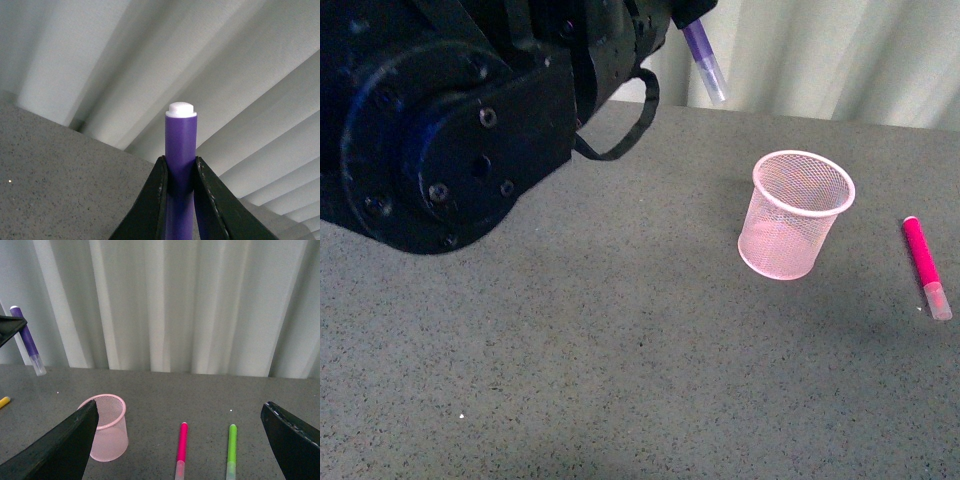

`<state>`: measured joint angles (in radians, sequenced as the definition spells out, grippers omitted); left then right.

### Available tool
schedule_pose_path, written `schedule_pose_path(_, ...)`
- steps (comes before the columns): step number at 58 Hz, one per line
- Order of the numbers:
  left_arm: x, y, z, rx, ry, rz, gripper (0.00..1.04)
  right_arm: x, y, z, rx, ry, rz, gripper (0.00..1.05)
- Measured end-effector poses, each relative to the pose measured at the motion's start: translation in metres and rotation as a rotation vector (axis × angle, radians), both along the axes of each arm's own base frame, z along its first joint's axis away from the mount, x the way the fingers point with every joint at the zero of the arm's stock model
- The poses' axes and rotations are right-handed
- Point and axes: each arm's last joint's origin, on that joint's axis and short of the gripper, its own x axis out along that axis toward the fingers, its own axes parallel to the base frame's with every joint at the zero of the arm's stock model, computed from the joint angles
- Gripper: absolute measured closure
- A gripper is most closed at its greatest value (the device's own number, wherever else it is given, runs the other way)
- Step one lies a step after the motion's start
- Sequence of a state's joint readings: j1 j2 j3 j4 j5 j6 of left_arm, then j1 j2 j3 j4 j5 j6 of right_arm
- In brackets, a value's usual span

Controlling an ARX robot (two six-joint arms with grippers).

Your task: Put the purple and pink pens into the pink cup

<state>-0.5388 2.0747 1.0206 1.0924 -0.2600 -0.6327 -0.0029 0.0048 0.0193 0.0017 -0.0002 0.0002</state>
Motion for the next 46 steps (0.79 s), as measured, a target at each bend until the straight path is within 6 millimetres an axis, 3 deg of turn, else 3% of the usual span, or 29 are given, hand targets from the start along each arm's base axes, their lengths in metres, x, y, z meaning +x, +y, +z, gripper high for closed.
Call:
schedule_pose_path(14, -0.008, -0.031, -0.024, 0.01, 0.032, -0.043, 0.93, 0.0, 0.0, 0.0, 0.0, 0.0, 0.0, 0.07)
schedule_pose_path(25, 0.005, -0.053, -0.023, 0.028, -0.01, -0.066, 0.93, 0.0, 0.0, 0.0, 0.0, 0.0, 0.0, 0.07)
schedule_pose_path(46, 0.012, -0.062, -0.032, 0.013, -0.096, -0.086, 0.93, 0.0, 0.0, 0.0, 0.0, 0.0, 0.0, 0.07)
